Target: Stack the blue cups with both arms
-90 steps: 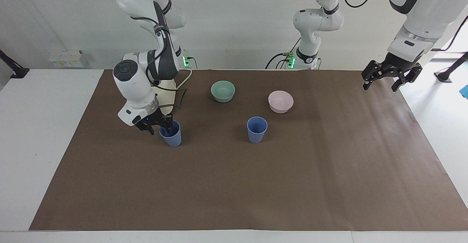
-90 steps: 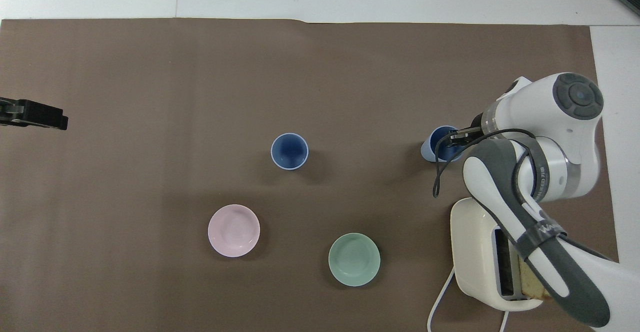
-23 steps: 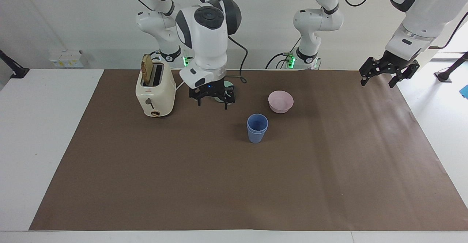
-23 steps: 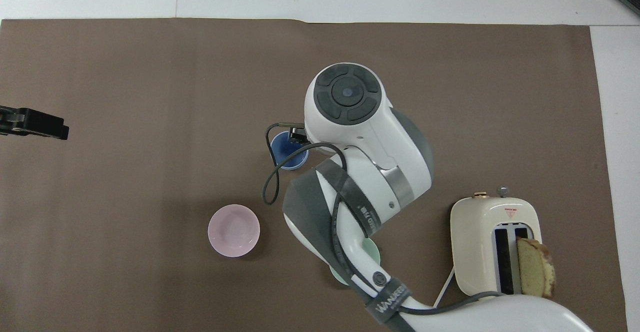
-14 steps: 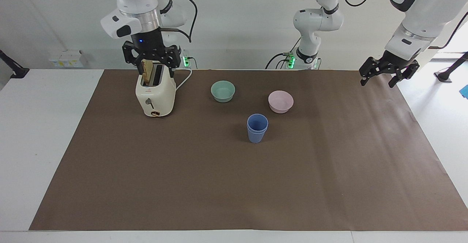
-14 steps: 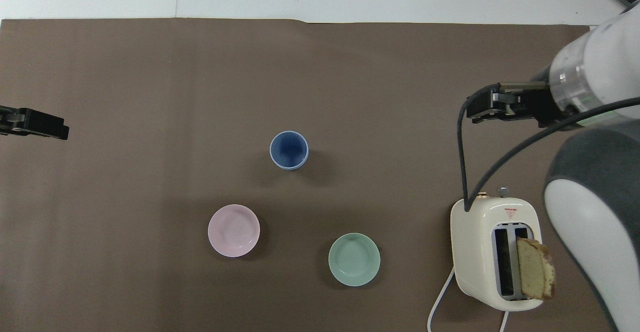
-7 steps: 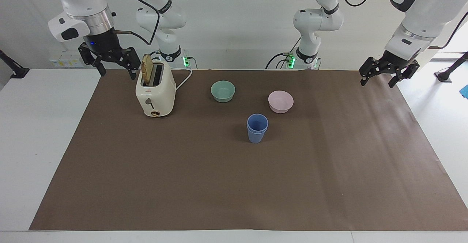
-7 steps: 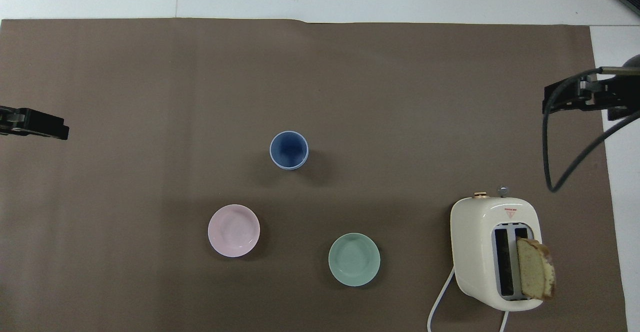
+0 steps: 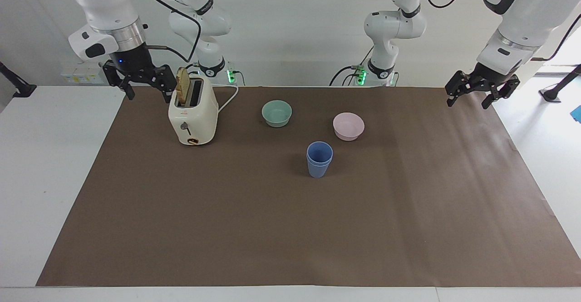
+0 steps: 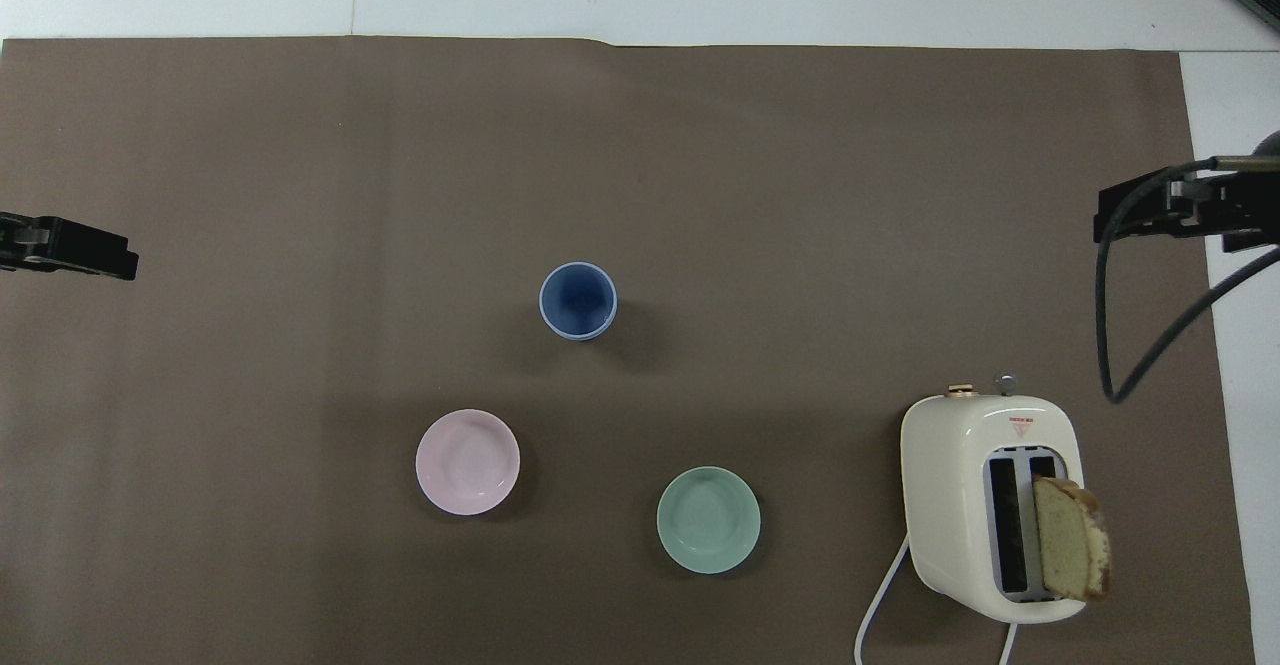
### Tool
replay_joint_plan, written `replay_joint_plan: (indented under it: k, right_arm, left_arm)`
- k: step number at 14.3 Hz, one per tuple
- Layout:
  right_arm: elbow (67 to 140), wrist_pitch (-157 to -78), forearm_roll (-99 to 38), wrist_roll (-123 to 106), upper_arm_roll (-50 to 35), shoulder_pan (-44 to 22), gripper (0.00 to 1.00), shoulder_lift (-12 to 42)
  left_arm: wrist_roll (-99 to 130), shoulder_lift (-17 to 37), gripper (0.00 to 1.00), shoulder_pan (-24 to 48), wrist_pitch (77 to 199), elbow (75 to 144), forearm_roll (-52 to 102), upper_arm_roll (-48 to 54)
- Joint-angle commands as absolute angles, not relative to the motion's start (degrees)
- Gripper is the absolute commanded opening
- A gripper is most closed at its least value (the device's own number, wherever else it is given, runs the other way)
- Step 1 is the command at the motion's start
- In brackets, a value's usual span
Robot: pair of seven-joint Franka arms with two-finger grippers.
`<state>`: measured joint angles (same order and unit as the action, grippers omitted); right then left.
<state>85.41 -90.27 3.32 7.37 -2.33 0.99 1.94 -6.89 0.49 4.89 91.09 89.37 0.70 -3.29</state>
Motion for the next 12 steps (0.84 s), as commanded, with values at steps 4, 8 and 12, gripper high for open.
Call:
replay_joint_plan:
  k: [4,8,12]
  right_arm:
    - [89.0,-91.8,0.2,6.2,-2.7,3.3,1.0,0.1]
    - [89.0,-91.5,-0.9,6.6,-2.6,3.4,1.0,0.0]
    - [89.0,-91.4,-0.7,5.9,-2.6,3.3,1.0,0.0]
  left_arm:
    - [-7.7,0.1,1.0,4.3,89.9,88.9,0.4,-3.1]
    - [-7.6,0.1,1.0,4.2,89.8,88.9,0.4,-3.1]
    - [-7.7,0.1,1.0,4.2,89.8,88.9,0.4,-3.1]
